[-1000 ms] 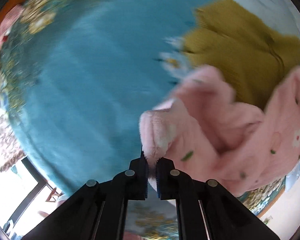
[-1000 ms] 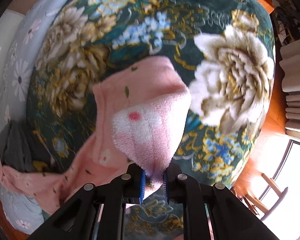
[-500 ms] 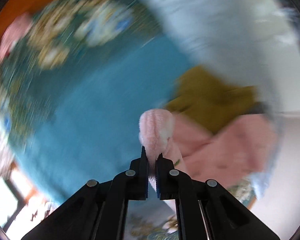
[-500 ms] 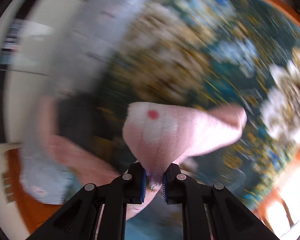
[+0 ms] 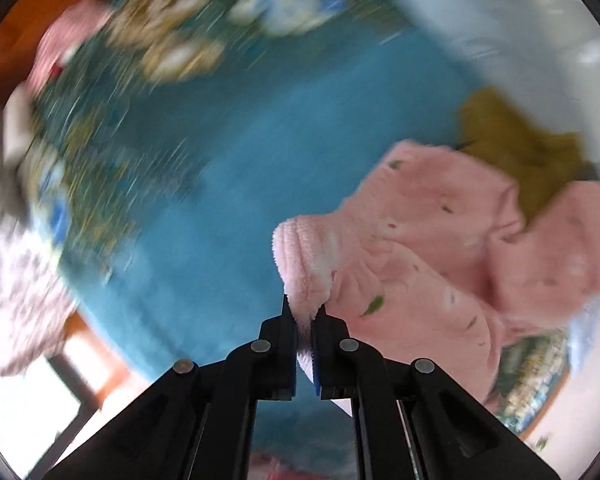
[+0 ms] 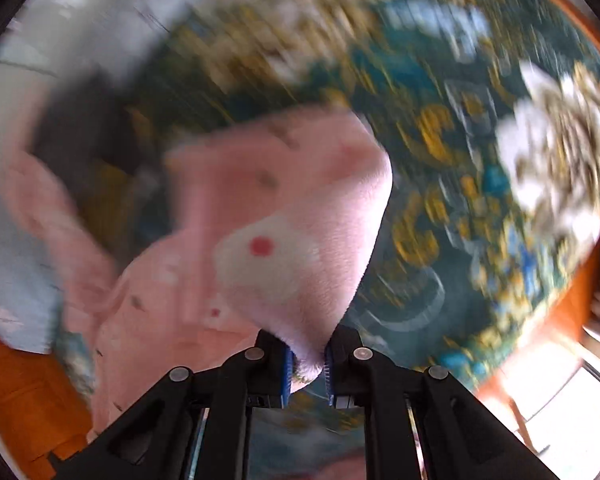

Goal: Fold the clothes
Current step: 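Lift the pink pants off the pile with both grippers and lay them flat on the blanket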

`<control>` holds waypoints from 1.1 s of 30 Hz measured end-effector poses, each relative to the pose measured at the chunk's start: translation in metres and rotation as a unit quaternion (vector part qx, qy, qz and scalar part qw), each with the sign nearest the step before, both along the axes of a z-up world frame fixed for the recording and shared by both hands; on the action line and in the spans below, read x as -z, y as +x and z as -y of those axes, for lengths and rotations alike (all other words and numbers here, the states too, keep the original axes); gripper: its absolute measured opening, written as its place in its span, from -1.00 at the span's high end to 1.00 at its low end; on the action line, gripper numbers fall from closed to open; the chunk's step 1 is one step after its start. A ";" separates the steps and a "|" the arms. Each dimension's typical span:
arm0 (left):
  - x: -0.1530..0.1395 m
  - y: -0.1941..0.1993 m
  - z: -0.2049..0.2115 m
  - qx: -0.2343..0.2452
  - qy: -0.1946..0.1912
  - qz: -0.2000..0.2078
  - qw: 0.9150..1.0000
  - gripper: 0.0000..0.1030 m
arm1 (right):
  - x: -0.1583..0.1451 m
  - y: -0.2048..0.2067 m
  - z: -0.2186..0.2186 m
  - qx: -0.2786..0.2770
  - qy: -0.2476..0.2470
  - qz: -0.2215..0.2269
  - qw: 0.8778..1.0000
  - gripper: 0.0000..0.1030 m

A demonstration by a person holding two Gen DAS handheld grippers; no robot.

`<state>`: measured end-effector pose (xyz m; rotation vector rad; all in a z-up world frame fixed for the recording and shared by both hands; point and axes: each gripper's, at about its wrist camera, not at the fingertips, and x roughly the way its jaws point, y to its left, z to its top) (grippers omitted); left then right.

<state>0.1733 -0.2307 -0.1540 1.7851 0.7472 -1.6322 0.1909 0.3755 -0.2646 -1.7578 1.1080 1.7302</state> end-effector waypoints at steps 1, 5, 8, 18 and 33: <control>0.007 0.007 0.001 -0.007 -0.001 0.016 1.000 0.90 | 0.012 0.002 0.005 -0.002 -0.001 0.016 1.000 0.74; 0.029 0.028 0.004 -0.016 -0.009 0.068 0.998 0.90 | 0.035 0.011 0.011 -0.001 0.010 0.043 0.999 0.66; 0.027 0.023 0.011 -0.004 -0.013 0.069 0.998 0.89 | 0.025 0.018 0.009 0.004 0.032 0.044 0.999 0.45; 0.063 0.056 0.054 -0.098 0.026 0.134 0.986 0.58 | -0.029 0.051 0.004 0.010 0.124 0.039 0.991 0.02; -0.036 -0.004 0.027 0.054 -0.040 -0.003 0.998 0.36 | -0.015 -0.022 0.111 -0.228 0.132 0.017 0.965 -0.31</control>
